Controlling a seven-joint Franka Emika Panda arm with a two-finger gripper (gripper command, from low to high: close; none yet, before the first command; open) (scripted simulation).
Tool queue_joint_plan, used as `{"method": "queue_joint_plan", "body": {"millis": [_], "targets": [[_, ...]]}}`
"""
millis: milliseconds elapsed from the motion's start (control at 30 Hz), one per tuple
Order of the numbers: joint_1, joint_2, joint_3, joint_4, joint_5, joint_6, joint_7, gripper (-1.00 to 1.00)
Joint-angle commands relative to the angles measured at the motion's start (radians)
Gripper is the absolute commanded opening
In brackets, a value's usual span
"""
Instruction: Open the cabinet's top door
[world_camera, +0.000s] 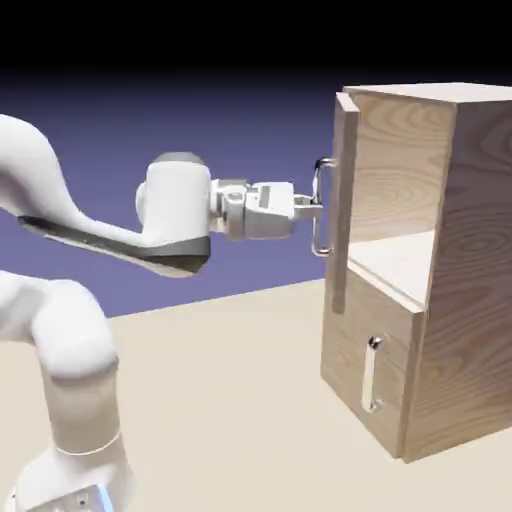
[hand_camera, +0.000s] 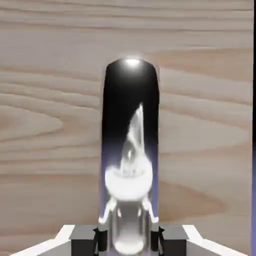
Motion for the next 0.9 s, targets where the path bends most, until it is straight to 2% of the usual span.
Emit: {"method": "queue_joint_plan", "body": {"millis": [0, 233, 467, 667, 867], "targets": [[-0.002, -0.012, 0.024, -0.010, 0.054, -0.019, -0.021, -1.00], [0.005, -0.076, 0.204, -0.053, 0.359, -0.178, -0.141, -1.00], [0.043, -0.066, 0.422, -0.029, 0.663, -0.418, -0.210, -1.00], [0.026, 0.028, 0.639, 0.076, 0.900, -0.672, -0.218, -1.00], [-0.083, 0.167, 0.856, 0.250, 1.075, -0.930, -0.196, -1.00]]}}
